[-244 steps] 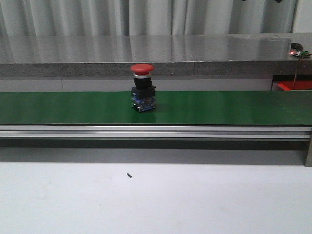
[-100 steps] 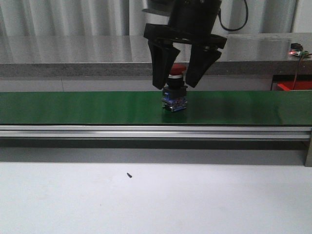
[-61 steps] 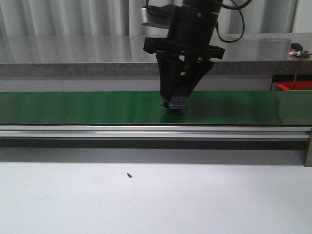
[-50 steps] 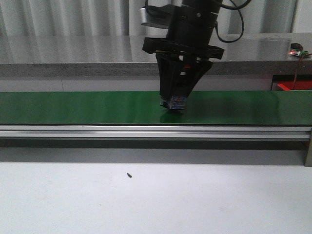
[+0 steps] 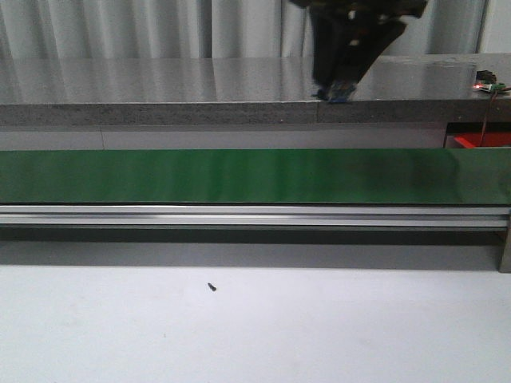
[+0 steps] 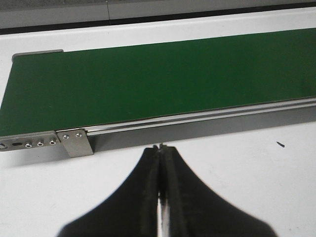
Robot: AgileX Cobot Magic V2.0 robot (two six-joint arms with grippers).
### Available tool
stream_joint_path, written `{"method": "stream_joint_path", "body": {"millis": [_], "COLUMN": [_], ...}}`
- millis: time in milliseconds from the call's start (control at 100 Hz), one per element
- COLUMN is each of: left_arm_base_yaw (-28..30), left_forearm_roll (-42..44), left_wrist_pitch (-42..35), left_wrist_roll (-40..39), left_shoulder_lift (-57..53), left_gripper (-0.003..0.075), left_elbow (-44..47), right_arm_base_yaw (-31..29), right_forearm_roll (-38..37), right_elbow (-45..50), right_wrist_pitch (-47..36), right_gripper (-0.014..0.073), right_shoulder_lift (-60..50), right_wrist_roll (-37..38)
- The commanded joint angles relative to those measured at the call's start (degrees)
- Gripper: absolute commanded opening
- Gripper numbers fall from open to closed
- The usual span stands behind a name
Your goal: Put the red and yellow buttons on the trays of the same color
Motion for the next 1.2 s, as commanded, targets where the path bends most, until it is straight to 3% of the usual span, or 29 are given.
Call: {"method": "stream_joint_path", "body": {"millis": [0,360,620,990,1190], "left_arm_base_yaw": [-0.5,-0.5,-0.5,-0.5,-0.5], "left_forearm_roll": [-1.9,-1.9,-1.9,-1.9,-1.9], "left_wrist_pitch": [-3.4,-3.4,-3.4,-3.4,-3.4], "left_wrist_roll": [0.0,0.0,0.0,0.0,0.0], "left_shoulder_lift": [0.0,0.0,0.0,0.0,0.0], "left_gripper": [-0.002,-0.002,-0.002,-0.002,-0.002], "left_elbow": [-1.5,-1.5,-1.5,-1.5,-1.5], "right_arm_base_yaw": [-4.2,-22.6,-35.5,-47.3,-50.6], "right_forearm_roll": [-0.6,-0.6,-0.6,-1.0,-1.0], "right_elbow": [-1.5,-1.5,-1.5,-1.5,-1.4], "right_wrist_pitch": [-1.6,-1.6,-5.8,-8.7,-9.5], "right_gripper": [0.0192,0.0192,0.0192,0.0192,0.0192], "right_shoulder_lift": [-5.5,-7.2,-7.2,-5.0,0.8], "right_wrist_roll": [-0.1,0.0,1.8,7.6,9.1]}}
